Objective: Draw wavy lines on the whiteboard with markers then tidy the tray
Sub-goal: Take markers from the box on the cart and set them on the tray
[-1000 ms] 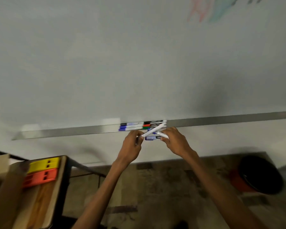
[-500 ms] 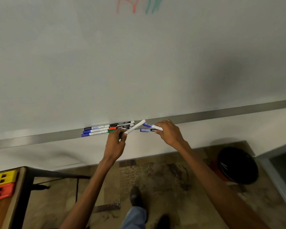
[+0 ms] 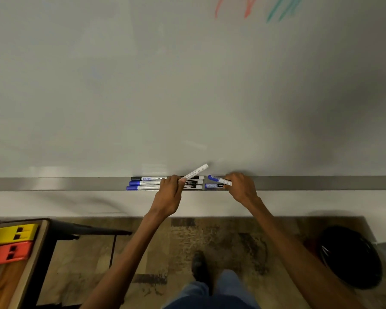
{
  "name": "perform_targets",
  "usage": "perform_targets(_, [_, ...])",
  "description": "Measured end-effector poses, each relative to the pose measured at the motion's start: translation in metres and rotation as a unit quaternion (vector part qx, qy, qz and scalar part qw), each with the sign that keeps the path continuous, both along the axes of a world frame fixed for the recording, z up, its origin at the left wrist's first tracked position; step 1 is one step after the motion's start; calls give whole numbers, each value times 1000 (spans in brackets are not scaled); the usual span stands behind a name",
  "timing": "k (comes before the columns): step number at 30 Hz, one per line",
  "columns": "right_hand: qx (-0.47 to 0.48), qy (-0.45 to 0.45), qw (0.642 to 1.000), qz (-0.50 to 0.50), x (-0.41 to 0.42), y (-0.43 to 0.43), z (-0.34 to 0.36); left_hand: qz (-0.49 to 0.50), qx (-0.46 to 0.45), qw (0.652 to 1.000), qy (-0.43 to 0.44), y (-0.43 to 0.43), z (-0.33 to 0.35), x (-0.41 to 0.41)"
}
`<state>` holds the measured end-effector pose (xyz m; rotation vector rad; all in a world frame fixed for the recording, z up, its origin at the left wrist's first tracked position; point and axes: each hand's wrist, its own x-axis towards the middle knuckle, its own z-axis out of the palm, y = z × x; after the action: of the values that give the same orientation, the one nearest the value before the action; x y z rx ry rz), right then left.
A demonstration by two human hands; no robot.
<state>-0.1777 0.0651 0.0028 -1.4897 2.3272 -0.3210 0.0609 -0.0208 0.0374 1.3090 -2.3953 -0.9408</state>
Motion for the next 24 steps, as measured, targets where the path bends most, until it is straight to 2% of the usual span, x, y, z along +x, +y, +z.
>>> perform_targets(7, [2,-20,1000,-10,0,-6,-23,0,-34,999,30,-16,-9,-10])
perform_targets(16, [5,-85,995,54,-18,-10,-27,33,-37,997,54,-17,-13,-29])
perform_targets(21, [-42,-111,993,-9,-28,13,-16,29,-49,998,40,-12,-17,-42])
perform_targets(24, [-55,-118,989,-74,-41,37,-9,17,-25,998,55,-10,-22,-53])
